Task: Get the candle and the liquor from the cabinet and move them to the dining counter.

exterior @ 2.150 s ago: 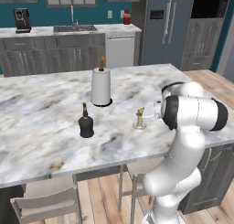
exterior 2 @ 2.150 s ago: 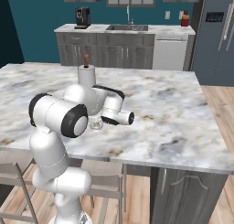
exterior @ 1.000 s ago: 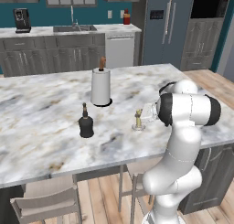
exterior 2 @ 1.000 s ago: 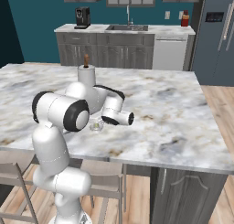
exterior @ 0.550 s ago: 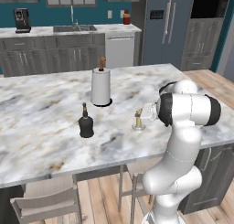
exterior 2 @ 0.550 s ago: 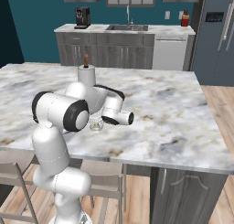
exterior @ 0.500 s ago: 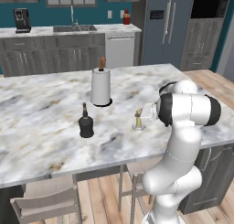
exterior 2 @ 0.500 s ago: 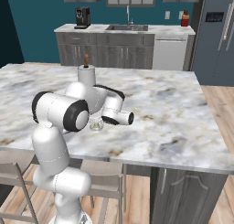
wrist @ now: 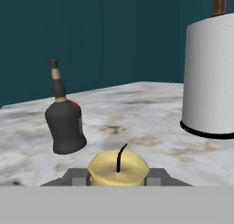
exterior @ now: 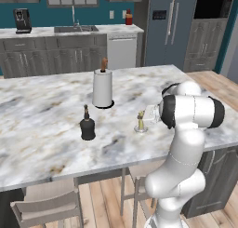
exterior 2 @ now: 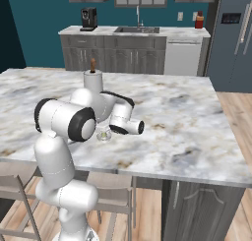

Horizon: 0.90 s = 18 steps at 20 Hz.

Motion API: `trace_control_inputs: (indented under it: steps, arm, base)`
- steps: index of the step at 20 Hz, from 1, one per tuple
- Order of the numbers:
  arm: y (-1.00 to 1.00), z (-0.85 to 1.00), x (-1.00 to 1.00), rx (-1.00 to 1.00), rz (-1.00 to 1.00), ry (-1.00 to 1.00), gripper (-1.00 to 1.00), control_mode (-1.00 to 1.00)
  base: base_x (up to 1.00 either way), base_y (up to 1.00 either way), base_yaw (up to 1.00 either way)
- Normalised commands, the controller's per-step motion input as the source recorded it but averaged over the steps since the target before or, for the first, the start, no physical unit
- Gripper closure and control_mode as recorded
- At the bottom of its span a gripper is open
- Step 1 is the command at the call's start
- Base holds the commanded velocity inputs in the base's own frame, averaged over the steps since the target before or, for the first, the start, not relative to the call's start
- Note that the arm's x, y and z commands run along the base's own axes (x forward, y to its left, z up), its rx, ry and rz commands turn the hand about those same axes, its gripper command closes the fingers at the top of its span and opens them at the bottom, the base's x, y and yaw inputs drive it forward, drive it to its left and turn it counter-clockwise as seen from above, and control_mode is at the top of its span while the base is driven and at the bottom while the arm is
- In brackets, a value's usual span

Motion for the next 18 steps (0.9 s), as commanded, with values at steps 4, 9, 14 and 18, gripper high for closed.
trace_control_inputs:
  steps: [4, 9, 14, 18]
  arm:
    - [0.00, 0.00, 0.00, 0.00, 0.00, 0.00, -1.00, -1.00]
    - [0.00, 0.00, 0.00, 0.00, 0.00, 0.00, -1.00, -1.00]
    - [0.00, 0.00, 0.00, 0.00, 0.00, 0.00, -1.00, -1.00]
    - [0.00, 0.00, 0.00, 0.00, 0.00, 0.00, -1.00, -1.00]
  base:
    - [0.00, 0.00, 0.00]
    - [0.00, 0.00, 0.00]
    - [0.00, 0.00, 0.00]
    - [0.00, 0.00, 0.00]
